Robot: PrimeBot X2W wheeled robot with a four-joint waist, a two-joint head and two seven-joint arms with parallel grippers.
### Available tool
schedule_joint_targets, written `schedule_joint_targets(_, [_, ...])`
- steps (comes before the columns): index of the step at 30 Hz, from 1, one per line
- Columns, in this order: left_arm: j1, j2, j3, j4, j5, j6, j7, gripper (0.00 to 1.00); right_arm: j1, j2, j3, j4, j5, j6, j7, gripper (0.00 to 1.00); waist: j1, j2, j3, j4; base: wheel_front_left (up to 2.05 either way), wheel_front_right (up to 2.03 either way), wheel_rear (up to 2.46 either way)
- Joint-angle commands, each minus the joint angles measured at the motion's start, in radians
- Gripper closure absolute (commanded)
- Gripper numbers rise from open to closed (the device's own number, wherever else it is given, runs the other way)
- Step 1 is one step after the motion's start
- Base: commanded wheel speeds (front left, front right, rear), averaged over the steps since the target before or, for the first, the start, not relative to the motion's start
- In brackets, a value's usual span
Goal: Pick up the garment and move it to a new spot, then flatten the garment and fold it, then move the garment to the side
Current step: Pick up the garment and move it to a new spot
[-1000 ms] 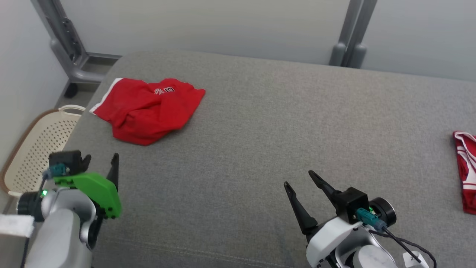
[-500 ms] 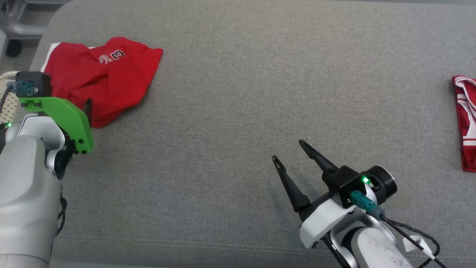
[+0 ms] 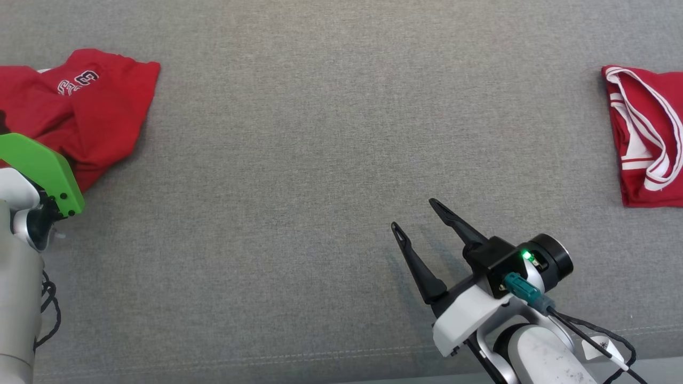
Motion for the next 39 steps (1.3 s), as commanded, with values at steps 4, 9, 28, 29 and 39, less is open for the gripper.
schedule_joint_targets(4, [-0.015, 0.013, -0.009, 0.019, 0.006, -0.005, -0.031, 1.00, 0.008, -0.004, -0.008, -0.001, 0.009, -0.001, 0.002, 0.00, -0.0002, 0.0000, -0.012, -0.023, 0.00, 0.00, 0.00])
schedule_joint_targets(9, [-0.009, 0.014, -0.021, 0.021, 0.014, -0.009, -0.080, 1.00, 0.016, 0.003, -0.002, 0.016, 0.018, -0.001, -0.013, 0.00, -0.0002, 0.0000, -0.044, -0.017, 0.00, 0.00, 0.00])
schedule_joint_targets(28, [-0.077, -0.091, -0.232, -0.215, 0.053, -0.061, -0.112, 1.00, 0.070, 0.026, -0.006, 0.136, 0.088, -0.001, -0.084, 0.00, -0.0002, 0.0000, -0.297, -0.094, 0.00, 0.00, 0.00])
schedule_joint_targets(29, [-0.077, -0.102, -0.248, -0.239, 0.043, -0.060, -0.110, 1.00, 0.076, 0.026, -0.007, 0.137, 0.090, -0.001, -0.086, 0.00, -0.0002, 0.0000, -0.305, -0.105, 0.00, 0.00, 0.00])
schedule_joint_targets(39, [-0.101, -0.115, -0.473, -0.519, -0.086, -0.060, -0.104, 1.00, 0.066, 0.026, -0.009, 0.133, 0.113, -0.001, -0.109, 0.00, -0.0002, 0.0000, -0.291, -0.265, 0.00, 0.00, 0.00])
